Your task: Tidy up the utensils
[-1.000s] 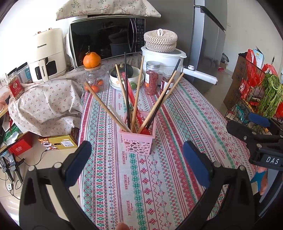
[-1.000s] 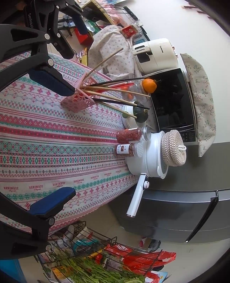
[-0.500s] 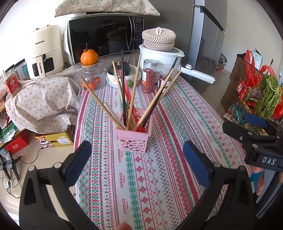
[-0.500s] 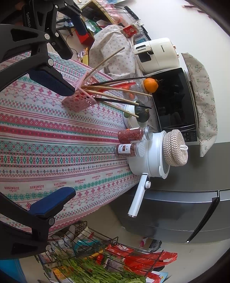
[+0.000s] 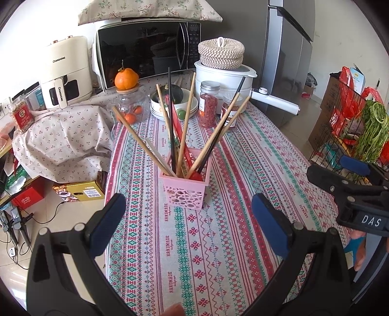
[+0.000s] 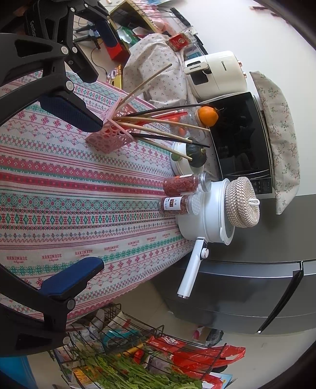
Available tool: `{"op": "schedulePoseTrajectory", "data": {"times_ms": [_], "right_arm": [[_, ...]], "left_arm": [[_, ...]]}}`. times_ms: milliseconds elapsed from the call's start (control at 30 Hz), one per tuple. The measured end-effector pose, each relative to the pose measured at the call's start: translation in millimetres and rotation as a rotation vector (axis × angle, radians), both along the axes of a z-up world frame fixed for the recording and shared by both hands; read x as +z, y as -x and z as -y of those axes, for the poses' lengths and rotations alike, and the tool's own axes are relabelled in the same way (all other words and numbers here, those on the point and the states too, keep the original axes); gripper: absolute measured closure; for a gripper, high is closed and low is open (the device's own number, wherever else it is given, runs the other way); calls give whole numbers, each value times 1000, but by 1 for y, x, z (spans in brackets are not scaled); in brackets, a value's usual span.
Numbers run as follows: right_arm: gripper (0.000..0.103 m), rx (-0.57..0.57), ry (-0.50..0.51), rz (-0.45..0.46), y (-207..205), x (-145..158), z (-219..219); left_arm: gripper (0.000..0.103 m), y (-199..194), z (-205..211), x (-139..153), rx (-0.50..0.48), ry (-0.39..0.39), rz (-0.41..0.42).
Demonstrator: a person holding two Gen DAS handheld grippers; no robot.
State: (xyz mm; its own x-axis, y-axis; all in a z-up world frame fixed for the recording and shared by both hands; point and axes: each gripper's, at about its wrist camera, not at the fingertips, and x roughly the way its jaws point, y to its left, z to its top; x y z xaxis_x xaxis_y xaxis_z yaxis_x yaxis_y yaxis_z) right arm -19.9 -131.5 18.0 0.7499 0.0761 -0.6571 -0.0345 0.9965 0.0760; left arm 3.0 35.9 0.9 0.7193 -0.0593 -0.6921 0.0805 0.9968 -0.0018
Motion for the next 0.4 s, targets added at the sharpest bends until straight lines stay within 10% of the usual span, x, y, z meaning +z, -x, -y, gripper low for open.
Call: {"op": "schedulePoseTrajectory", "data": {"times_ms": [400], "right_arm": [[0, -2, -1, -6, 0, -4, 2]], "left_arm": [[1, -1, 1, -6, -3, 10, -32]]}}
